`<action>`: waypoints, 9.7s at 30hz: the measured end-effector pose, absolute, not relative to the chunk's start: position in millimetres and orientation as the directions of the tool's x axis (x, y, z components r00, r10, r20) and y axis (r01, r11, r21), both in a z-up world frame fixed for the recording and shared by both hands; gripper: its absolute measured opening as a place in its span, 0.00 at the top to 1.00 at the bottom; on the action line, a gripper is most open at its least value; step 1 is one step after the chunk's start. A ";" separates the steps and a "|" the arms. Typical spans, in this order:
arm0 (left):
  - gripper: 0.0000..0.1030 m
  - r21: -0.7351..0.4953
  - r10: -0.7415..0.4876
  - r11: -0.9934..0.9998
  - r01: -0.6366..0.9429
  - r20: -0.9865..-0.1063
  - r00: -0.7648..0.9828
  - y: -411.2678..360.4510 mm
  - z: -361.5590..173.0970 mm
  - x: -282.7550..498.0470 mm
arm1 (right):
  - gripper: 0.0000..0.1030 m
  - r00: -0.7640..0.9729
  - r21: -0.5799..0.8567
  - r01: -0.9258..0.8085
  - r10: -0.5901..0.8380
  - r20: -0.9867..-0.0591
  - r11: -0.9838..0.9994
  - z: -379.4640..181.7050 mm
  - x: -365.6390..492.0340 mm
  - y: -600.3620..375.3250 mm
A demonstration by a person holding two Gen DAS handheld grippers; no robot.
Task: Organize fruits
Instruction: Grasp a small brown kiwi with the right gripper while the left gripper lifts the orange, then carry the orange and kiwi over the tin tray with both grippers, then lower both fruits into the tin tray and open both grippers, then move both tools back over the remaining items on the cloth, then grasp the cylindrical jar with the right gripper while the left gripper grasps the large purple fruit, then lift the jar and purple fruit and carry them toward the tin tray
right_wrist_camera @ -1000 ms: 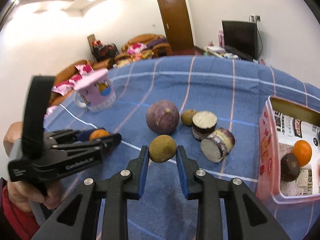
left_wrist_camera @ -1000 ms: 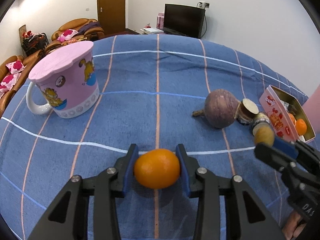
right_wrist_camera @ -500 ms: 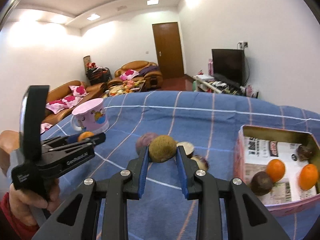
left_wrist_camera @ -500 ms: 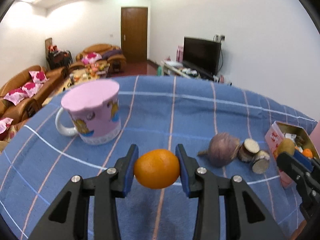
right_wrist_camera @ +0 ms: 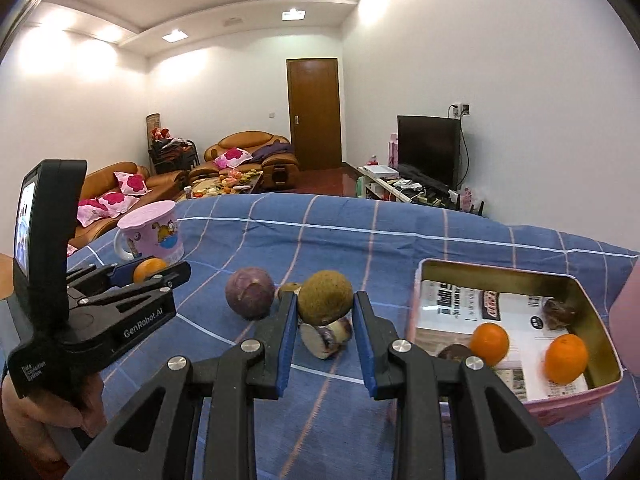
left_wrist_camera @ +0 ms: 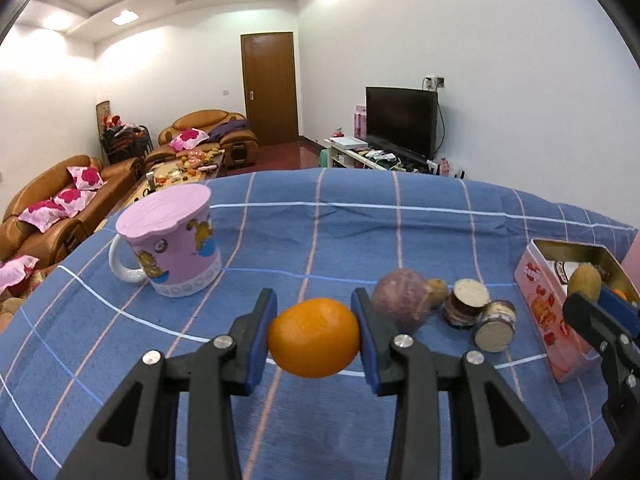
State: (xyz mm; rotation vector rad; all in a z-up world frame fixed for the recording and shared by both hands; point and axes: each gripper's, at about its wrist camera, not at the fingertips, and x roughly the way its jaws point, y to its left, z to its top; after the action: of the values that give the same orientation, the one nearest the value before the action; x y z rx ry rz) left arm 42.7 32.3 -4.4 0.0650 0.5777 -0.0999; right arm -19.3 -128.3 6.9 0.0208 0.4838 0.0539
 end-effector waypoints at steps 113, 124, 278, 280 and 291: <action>0.00 0.136 -0.172 0.957 0.258 -0.450 0.876 -193.9 12.0 -1.8 | 0.18 0.894 0.114 0.367 -0.317 -0.316 0.923 23.6 -58.2 -335.9; 0.00 0.124 -0.149 0.965 0.232 -0.471 0.869 -172.0 9.4 -6.1 | 0.18 0.886 0.117 0.391 -0.339 -0.317 0.913 24.4 -70.3 -324.5; 0.53 -0.009 0.077 0.995 -0.098 -0.555 0.828 46.3 -11.6 36.5 | 0.58 0.916 0.027 -0.065 0.071 -0.395 0.998 8.4 -42.5 -106.4; 0.53 -0.002 0.081 0.995 -0.098 -0.548 0.833 43.9 -10.8 31.6 | 0.58 0.916 0.028 -0.067 0.073 -0.394 0.997 8.6 -44.1 -108.0; 0.53 -0.002 0.069 0.997 -0.083 -0.531 0.844 31.5 -7.3 13.9 | 0.58 0.914 0.023 -0.065 0.069 -0.399 0.998 8.9 -54.3 -125.0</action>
State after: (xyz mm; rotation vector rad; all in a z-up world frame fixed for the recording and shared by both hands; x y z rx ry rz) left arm 13.9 31.5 -7.3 -0.0255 0.5598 0.0802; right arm -54.3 -125.0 8.9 0.0098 0.4110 0.0691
